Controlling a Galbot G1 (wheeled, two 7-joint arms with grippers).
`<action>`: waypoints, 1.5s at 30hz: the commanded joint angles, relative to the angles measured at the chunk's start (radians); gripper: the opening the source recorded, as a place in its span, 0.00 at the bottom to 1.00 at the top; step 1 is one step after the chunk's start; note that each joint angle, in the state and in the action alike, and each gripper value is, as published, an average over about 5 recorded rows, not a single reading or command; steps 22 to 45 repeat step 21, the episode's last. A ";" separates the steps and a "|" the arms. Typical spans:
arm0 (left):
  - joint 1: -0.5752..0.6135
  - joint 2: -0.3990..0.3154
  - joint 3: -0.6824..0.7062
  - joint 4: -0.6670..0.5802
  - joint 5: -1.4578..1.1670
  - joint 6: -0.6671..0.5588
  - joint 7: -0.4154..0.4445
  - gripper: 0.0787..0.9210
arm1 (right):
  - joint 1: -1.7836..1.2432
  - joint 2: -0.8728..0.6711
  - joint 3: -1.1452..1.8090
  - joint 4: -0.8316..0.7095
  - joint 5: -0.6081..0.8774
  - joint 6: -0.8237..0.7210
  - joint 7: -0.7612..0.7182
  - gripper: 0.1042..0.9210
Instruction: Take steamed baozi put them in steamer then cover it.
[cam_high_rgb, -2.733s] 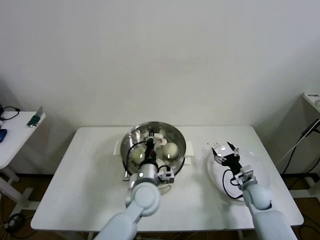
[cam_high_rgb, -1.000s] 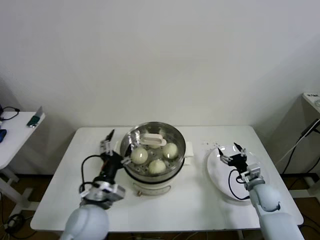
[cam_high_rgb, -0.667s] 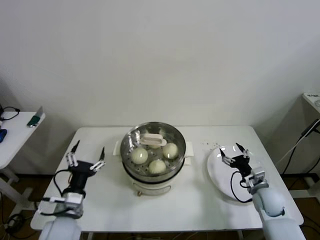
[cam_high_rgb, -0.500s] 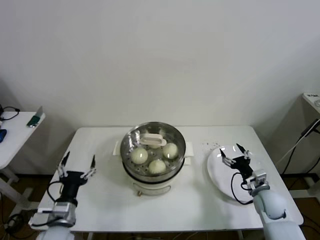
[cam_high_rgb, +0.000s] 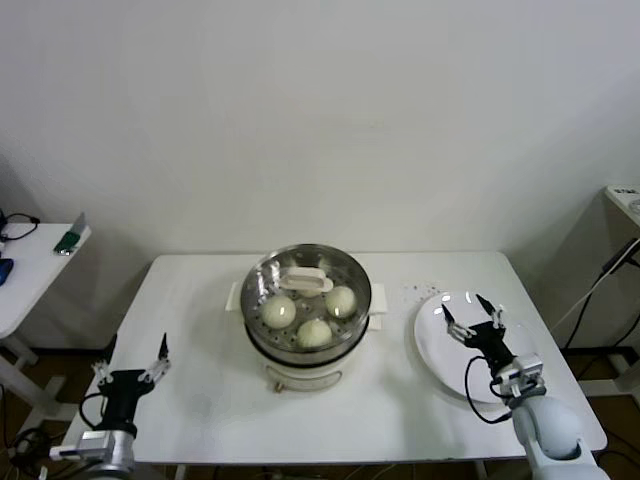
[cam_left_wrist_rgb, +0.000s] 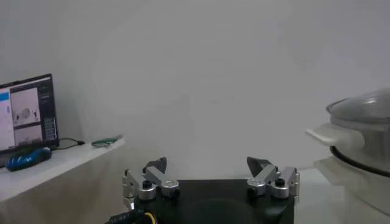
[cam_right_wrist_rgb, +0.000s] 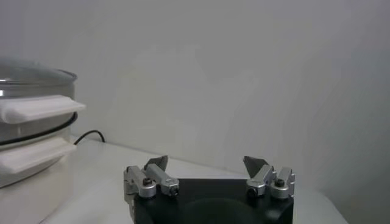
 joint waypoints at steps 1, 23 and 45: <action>0.015 -0.011 -0.024 0.040 -0.045 -0.035 0.014 0.88 | -0.035 0.010 0.014 0.027 0.011 0.019 -0.018 0.88; 0.018 -0.013 -0.009 0.004 -0.014 -0.020 0.023 0.88 | -0.038 0.024 0.022 0.029 0.010 0.026 -0.030 0.88; 0.018 -0.013 -0.009 0.004 -0.014 -0.020 0.023 0.88 | -0.038 0.024 0.022 0.029 0.010 0.026 -0.030 0.88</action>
